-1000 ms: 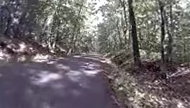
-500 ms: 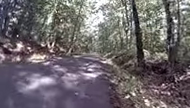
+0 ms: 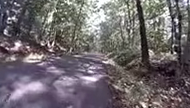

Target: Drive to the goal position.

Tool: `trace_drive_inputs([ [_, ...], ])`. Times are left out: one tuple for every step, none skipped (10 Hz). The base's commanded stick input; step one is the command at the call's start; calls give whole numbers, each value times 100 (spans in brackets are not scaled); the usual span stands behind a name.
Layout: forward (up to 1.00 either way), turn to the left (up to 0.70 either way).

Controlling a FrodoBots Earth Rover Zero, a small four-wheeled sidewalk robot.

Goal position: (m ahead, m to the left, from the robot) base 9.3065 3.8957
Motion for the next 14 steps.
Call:
trace_drive_inputs([
  [70,0],
  [70,0],
  [70,0],
  [70,0],
  [70,0],
  [70,0],
  [70,0],
  [70,0],
  [70,0],
  [70,0],
  [70,0],
  [70,0],
  [70,0],
  [70,0],
])
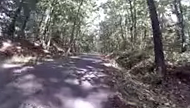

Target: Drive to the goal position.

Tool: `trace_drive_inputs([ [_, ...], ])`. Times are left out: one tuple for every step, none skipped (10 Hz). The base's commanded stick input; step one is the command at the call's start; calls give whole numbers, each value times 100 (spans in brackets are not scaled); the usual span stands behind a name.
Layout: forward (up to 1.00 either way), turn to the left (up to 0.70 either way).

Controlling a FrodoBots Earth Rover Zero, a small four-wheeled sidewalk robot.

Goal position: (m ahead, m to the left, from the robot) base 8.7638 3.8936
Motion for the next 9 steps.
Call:
trace_drive_inputs([
  [70,0],
  [70,0],
  [70,0],
  [70,0],
  [70,0],
  [70,0],
  [70,0],
  [70,0],
  [70,0],
])
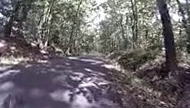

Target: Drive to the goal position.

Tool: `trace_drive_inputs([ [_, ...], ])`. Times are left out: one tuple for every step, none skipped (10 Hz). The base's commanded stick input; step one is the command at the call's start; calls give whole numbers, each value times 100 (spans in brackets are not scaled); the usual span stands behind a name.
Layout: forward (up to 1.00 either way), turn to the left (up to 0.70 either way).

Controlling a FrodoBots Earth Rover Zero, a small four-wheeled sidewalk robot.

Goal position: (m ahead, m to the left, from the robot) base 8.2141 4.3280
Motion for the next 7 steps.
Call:
trace_drive_inputs([
  [70,0],
  [70,0],
  [70,0],
  [70,0],
  [70,0],
  [70,0],
  [70,0],
])
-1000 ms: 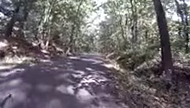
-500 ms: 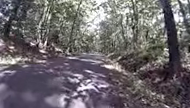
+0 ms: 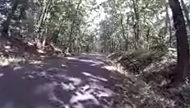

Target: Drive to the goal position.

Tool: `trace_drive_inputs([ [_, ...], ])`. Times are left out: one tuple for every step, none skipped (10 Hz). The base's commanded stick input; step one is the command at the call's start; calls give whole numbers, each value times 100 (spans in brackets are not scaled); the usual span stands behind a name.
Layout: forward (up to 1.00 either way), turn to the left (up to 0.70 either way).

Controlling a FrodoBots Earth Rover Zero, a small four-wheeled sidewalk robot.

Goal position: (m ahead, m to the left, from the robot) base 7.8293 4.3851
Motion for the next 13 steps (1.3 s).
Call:
trace_drive_inputs([
  [70,0],
  [70,0],
  [70,0],
  [70,0],
  [70,0],
  [70,0],
  [70,0],
  [70,0],
  [70,0],
  [70,0],
  [70,0],
  [70,0],
  [70,0],
])
